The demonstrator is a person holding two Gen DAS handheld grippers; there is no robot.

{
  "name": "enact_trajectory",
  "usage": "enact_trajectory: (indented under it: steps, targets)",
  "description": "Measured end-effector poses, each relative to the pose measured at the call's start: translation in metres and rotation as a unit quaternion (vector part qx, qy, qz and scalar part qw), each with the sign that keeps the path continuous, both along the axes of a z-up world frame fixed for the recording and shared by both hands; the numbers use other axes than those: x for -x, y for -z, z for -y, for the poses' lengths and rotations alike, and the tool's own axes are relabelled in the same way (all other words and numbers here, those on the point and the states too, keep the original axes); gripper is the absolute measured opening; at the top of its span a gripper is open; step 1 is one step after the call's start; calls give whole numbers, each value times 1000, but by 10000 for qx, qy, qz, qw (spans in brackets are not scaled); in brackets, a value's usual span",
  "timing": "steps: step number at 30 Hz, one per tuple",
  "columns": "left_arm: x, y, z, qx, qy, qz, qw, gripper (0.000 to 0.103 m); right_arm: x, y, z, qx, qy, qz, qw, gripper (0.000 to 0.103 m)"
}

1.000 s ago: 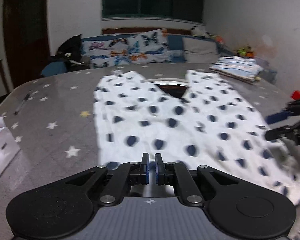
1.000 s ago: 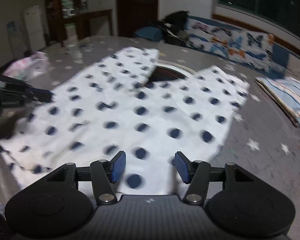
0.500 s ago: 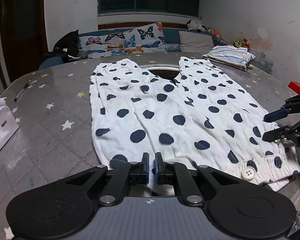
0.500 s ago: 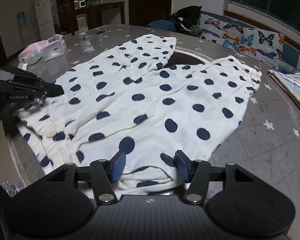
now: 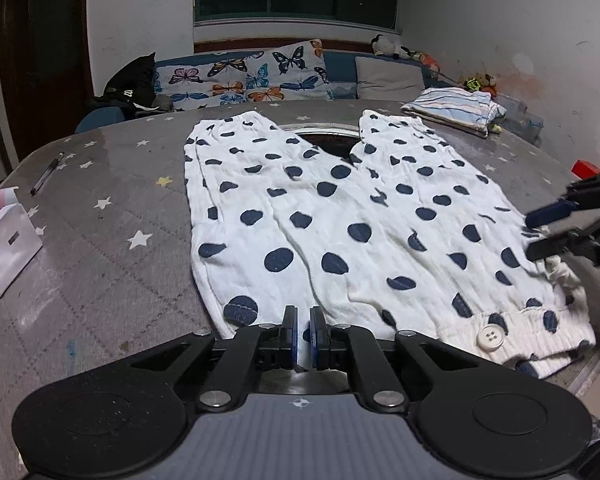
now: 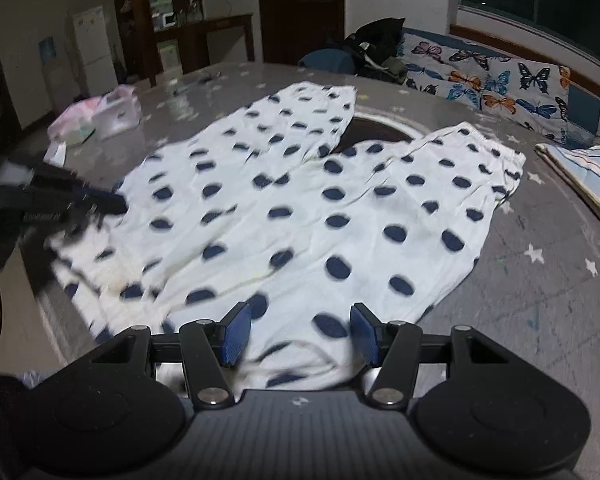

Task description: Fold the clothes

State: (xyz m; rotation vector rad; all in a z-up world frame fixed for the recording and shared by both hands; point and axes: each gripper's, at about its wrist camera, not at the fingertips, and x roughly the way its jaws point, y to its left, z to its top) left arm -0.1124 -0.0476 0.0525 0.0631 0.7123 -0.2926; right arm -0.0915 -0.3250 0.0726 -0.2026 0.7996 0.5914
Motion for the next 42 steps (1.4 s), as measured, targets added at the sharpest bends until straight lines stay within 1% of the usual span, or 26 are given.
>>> enact_trajectory:
  steps: [1,4,5,7,8,9,11,14,17,24,27,32,37,39,42]
  targets:
    - [0,-2,0,31,1,2,10000,8,-4,1,0,-3,43,15,10000,56]
    - [0,-9,5,110,67,81,9999,11,-15,10,2,-6,125,-151,9998,56]
    - [0,-11,6,133,102,106,9998,15,-16,12,3,4,142,-172,9998,56]
    - [0,-14,12,180,198,130,9996,26,-18,15,6,23,174,-206,9996,56]
    - [0,-15,15,199,256,139,9994,34,-19,14,8,34,196,-194,9996,56]
    - [0,-16,19,219,315,148,9992,35,-19,13,9,45,219,-177,9996,56]
    - [0,-18,26,257,436,165,9986,35,-21,11,11,59,266,-135,9995,56]
    - [-1,-18,39,317,593,175,9976,39,-27,7,14,49,343,-47,9994,56]
    - [-1,-18,52,373,768,162,9962,39,-38,6,16,-14,430,20,9991,56]
    - [-1,-13,81,473,1197,69,9917,39,-60,20,23,57,669,-42,9977,56]
    - [-5,-5,88,453,1236,-73,9913,39,-63,16,24,61,687,15,9976,56]
    - [-10,1,94,403,1226,-196,9914,39,-74,11,21,-29,763,138,9970,56]
    - [-10,2,94,368,1187,-223,9920,44,-90,22,19,91,936,94,9955,56]
    - [-10,3,95,352,1182,-229,9921,50,-90,24,23,131,1000,100,9949,56]
    - [-10,3,96,317,1199,-233,9920,54,-88,23,26,208,1100,129,9936,56]
